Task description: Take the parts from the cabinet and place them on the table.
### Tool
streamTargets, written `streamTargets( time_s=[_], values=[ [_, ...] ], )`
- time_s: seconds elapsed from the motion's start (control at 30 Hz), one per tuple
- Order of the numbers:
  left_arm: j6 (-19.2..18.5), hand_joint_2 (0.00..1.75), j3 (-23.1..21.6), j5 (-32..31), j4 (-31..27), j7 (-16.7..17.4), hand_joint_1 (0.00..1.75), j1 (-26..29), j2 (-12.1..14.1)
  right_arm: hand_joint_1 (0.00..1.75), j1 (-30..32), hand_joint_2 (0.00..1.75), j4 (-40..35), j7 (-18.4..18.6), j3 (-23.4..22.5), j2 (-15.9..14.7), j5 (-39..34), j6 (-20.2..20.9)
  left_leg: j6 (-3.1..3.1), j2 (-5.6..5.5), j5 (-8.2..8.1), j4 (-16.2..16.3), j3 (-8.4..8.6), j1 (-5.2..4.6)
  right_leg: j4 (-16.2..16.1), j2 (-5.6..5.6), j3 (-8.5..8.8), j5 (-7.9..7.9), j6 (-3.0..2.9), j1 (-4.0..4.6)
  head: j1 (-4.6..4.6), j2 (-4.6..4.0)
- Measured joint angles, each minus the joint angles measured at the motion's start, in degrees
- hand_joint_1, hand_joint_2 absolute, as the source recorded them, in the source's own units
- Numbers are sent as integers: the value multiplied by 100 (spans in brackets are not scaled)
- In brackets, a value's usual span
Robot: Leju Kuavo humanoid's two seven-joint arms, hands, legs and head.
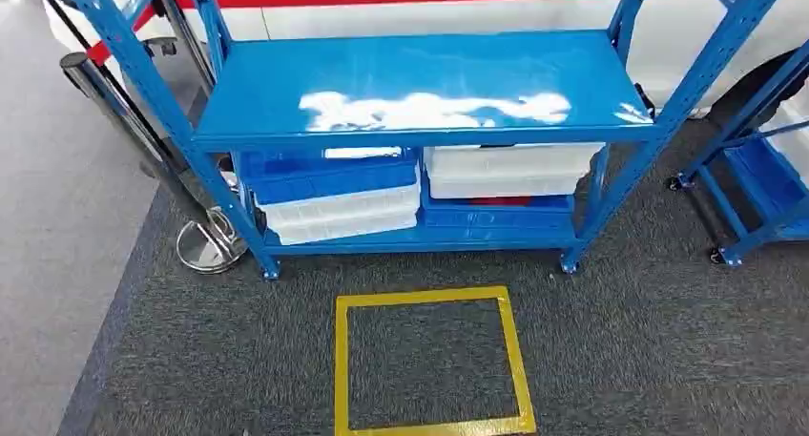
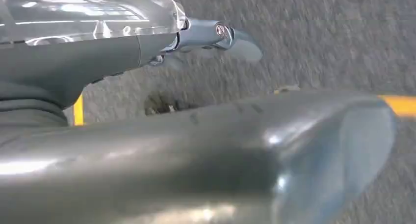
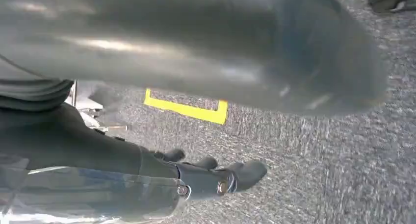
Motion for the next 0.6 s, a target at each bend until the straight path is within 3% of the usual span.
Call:
streamTargets(
  time_s=[0.03, 0.07, 0.1, 0.13, 0.17, 0.2, 0.23, 0.27, 0.3, 0.33, 0.37, 0.4, 0.47, 0.5, 0.53, 0.6],
  values=[
    [4, 0, 0, 0, 0, 2, 0, -12, 0, 0, 8, 0, 0, 0, 0, 0, -2, 4, -28, 29, -22, 433, -290, 14, -43, -16, 104, -74, -16, 8, 0, 2],
    [4, 0, 0, 0, 0, 4, 0, -16, -2, 0, 6, 0, 0, 2, 0, 0, -4, 9, -63, 34, -173, 752, -550, 39, -57, -16, 201, -140, -20, 7, -4, 2],
    [4, 0, 0, -2, 0, 9, 0, -16, -2, 0, 5, 0, 0, 2, 0, 0, -9, 11, -80, 37, -460, 960, -777, 59, -63, -12, 309, -225, -22, 5, 0, 2],
    [4, 0, 0, -7, 0, 11, 0, -9, -2, 0, 4, 0, 0, 2, 0, 0, -18, 18, -94, 43, -720, 1034, -944, 75, -63, -2, 423, -313, -19, 1, 0, 2],
    [4, 0, 0, -9, 0, 13, 0, -4, -2, 0, 4, 0, 0, 9, 0, 0, -24, 24, -103, 51, -856, 966, -1050, 88, -63, 8, 547, -404, -10, -2, -2, 2],
    [4, 0, 0, -9, 0, 15, 0, -2, -2, 0, 5, 0, 0, 18, 0, 0, -39, 24, -96, 61, -823, 756, -1087, 95, -64, 10, 680, -497, 3, -4, -2, 2],
    [4, 0, 0, -9, 0, 17, 0, 4, -2, 0, 6, 0, 0, 17, 0, 0, -50, 24, -88, 69, -607, 441, -1074, 96, -66, 10, 798, -590, 17, -3, 0, 2],
    [2, 0, 0, -11, 0, 17, 0, 15, -2, 0, 5, 0, 0, 17, 0, 0, -57, 22, -56, 79, -211, 69, -1051, 94, -71, 4, 912, -680, 31, 1, -2, 2],
    [2, 0, 0, -9, 4, 22, 0, 57, 0, 0, 46, 0, 8, 17, 0, 2, -61, 24, 15, 107, 474, -312, -1073, 76, -84, -3, 964, -765, 46, -8, 0, 0],
    [2, 0, 0, -11, 7, 26, 0, 75, 7, 0, 14, 0, 17, 15, 0, 15, -66, 26, 42, 113, 817, -429, -1121, 15, -45, 8, 1045, -843, 90, 13, -2, 4],
    [2, 0, 0, -11, 7, 37, 0, 46, 9, 0, -3, 0, 15, 0, 0, 15, -66, 24, 68, 111, 632, -422, -1049, -7, -114, 23, 1081, -897, 149, -8, 0, 0],
    [2, 0, 0, -11, 7, 33, 0, 42, 7, 0, -14, 0, 11, 2, 0, 15, -66, 24, 121, 104, 642, -462, -1008, -21, -146, 20, 1213, -904, 190, -23, 0, 4],
    [9, 0, 0, -9, 4, 26, 0, 10, 4, 0, -30, 0, 7, -4, 0, 15, -66, 18, 200, 82, 616, -576, -784, 10, -34, 18, 1236, -800, 284, -17, 0, 2],
    [26, 0, 2, -9, 4, 24, 0, 8, 2, 0, -45, 0, 4, -7, 0, 18, -66, 18, 218, 82, 599, -641, -682, 14, 213, 4, 1142, -746, 276, -33, 4, 0],
    [57, 0, 2, -9, 4, 26, 0, -3, 2, 0, -56, 0, 4, -13, 0, 20, -63, 15, 261, 90, 570, -689, -619, 18, 589, -8, 902, -736, 271, -25, 4, 2],
    [89, 0, 2, -7, 4, 13, 0, -44, -4, 0, -73, 0, 2, -20, 0, 20, -57, 4, 290, 88, 460, -712, -500, 14, 1314, -13, 343, -1133, 270, -9, 4, 2]
  ],
)
